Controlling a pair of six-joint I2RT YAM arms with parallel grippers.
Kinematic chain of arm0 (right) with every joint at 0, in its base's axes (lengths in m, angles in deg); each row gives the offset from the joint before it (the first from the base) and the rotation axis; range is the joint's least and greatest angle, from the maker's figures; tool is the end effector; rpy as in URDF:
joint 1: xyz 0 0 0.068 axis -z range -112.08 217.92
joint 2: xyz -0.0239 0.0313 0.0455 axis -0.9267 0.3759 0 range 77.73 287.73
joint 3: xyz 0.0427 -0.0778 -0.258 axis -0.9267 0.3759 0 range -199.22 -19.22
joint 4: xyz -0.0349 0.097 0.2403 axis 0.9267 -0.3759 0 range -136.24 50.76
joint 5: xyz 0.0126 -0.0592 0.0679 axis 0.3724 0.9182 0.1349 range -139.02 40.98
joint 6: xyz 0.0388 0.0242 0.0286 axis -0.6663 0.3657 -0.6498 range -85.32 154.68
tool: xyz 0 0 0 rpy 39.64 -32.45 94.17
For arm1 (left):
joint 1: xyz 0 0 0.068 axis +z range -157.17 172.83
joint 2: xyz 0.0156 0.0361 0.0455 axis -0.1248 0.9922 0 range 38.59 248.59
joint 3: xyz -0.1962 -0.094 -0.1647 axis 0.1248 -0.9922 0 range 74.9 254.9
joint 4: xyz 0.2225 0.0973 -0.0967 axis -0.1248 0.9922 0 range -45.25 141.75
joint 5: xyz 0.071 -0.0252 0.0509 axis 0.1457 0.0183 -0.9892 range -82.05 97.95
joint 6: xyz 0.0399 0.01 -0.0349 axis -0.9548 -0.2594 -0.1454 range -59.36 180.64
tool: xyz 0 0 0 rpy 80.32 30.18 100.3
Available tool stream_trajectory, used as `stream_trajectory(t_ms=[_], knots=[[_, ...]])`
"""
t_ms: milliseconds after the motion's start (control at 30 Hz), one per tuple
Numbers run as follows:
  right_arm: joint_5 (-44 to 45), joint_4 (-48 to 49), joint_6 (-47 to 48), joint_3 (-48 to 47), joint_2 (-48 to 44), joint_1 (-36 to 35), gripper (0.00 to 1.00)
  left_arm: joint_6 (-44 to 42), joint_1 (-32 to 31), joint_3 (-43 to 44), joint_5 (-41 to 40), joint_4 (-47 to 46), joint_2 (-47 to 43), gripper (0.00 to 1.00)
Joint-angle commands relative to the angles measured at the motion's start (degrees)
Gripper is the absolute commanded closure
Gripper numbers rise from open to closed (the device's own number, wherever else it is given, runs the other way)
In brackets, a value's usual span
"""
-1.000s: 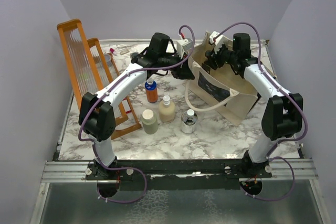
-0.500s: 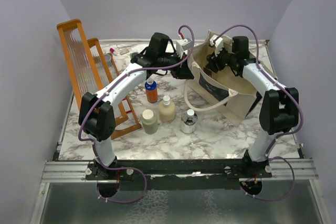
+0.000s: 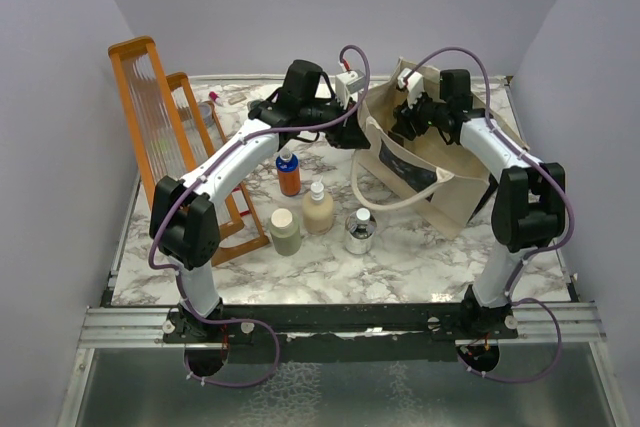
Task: Place the personal care products into the canvas bag
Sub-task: Place the care product in the canvas bag.
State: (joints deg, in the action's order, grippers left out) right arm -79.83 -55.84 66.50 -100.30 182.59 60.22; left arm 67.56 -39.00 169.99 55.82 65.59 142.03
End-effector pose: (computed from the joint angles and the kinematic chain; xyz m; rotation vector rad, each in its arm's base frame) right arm 0.4096 0.0738 0.2571 -0.9926 1.9466 0.3748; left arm 0.3411 -0.2428 0.3463 0.9738 1.9064 -1.2709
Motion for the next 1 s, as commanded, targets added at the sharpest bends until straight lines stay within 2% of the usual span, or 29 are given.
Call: stream_trajectory(t_ms=[0,267,300,433,667,967], knots=[[4.51,1.62,2.26,-3.52,0.18,0.68,0.74,0.46,0.28,2.34,-0.44,-0.88,0.16,1.0],[5.5,-1.03,0.94,-6.89,-0.01,0.67,0.57,0.43,0.22,2.12,-0.66,-0.94,0.34,1.0],[5.37,-1.35,0.75,-7.23,-0.04,0.67,0.48,0.56,0.25,2.04,-0.68,-0.98,0.4,1.0],[5.18,-2.41,0.21,-8.09,-0.18,0.67,0.38,1.42,0.28,2.12,-0.59,-1.28,1.0,1.0],[5.13,-4.15,0.27,-9.53,-0.38,0.72,0.32,3.32,0.22,2.85,-0.44,-1.82,2.39,1.0],[2.65,-8.07,0.55,-11.99,-2.34,0.67,0.29,4.93,0.2,3.58,-1.73,-2.1,3.42,1.0]])
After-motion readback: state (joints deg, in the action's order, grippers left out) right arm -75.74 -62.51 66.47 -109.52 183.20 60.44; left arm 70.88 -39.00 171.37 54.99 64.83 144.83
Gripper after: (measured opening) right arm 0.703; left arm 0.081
